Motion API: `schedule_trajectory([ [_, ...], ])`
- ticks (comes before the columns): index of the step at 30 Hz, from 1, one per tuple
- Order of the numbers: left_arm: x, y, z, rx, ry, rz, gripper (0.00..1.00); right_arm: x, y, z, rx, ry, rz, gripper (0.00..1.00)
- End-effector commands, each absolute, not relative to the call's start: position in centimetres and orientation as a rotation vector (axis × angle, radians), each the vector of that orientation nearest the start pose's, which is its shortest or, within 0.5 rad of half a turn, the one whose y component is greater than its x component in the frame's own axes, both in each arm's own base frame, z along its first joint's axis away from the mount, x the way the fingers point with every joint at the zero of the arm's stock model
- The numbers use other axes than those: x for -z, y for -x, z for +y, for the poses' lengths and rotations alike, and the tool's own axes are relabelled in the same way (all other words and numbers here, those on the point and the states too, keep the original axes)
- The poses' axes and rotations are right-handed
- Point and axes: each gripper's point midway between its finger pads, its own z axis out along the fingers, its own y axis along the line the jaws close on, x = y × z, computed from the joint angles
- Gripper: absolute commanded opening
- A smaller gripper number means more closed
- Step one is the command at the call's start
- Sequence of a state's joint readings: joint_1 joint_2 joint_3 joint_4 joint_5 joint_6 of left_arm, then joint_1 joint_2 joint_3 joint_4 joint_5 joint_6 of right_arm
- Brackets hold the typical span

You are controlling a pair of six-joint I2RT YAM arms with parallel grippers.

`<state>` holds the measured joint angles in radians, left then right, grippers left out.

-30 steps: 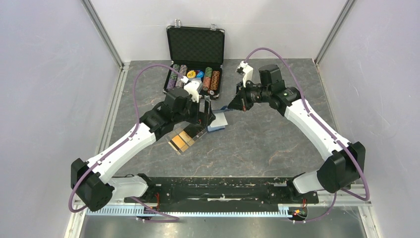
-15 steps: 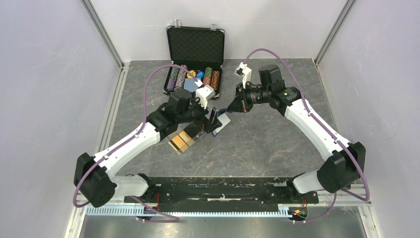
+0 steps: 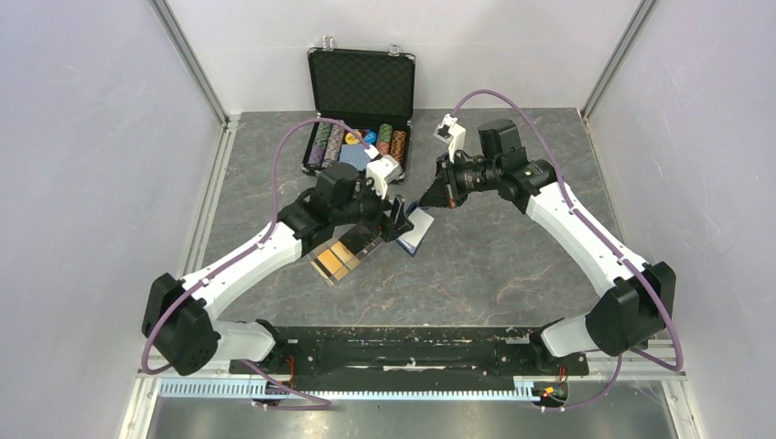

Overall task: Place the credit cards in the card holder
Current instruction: Open the card holder.

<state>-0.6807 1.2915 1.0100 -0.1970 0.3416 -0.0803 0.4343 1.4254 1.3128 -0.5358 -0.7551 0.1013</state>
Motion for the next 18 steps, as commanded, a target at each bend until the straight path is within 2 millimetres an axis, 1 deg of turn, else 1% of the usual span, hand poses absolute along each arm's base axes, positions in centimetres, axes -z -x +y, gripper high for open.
schedule_trajectory([
  [1,-21.1,-28.1,-30.5,0.789,-0.836,1.928,0.85,-28.6,-28.0,27.1,-1.175,0.803,1.997,0.0],
  [4,-20.9,-28.6,-30.9,0.78,-0.831,1.94,0.84,-28.4,-28.1,27.1,-1.174,0.787,2.011,0.0],
  [5,-20.8,-28.6,-30.9,0.773,-0.833,1.941,0.81,-28.4,-28.1,27.2,-1.176,0.786,2.012,0.0],
  [6,-20.8,-28.6,-30.9,0.769,-0.84,1.939,0.77,-28.4,-28.1,27.2,-1.18,0.787,2.009,0.0],
  [8,-20.6,-28.5,-30.8,0.763,-0.858,1.937,0.64,-28.3,-28.0,27.2,-1.184,0.784,2.011,0.0],
  [10,-20.7,-28.4,-30.8,0.761,-0.883,1.928,0.38,-28.1,-28.1,27.1,-1.18,0.78,2.018,0.0],
  [11,-20.7,-28.2,-30.7,0.762,-0.889,1.929,0.29,-27.9,-28.1,27.1,-1.177,0.777,2.024,0.0],
  [12,-20.9,-28.1,-30.7,0.763,-0.891,1.926,0.16,-27.7,-28.1,27.0,-1.172,0.773,2.028,0.0],
  [13,-21.0,-28.1,-30.6,0.765,-0.891,1.924,0.06,-27.4,-28.3,26.8,-1.163,0.765,2.037,0.02],
  [14,-21.2,-28.0,-30.6,0.768,-0.891,1.923,0.02,-27.2,-28.5,26.6,-1.145,0.751,2.044,0.07],
  [15,-21.5,-27.8,-30.6,0.775,-0.888,1.914,0.02,-27.1,-28.8,26.2,-1.122,0.732,2.053,0.17],
  [18,-22.8,-27.1,-30.6,0.808,-0.886,1.88,0.02,-27.0,-30.1,24.3,-1.04,0.652,2.061,0.55],
])
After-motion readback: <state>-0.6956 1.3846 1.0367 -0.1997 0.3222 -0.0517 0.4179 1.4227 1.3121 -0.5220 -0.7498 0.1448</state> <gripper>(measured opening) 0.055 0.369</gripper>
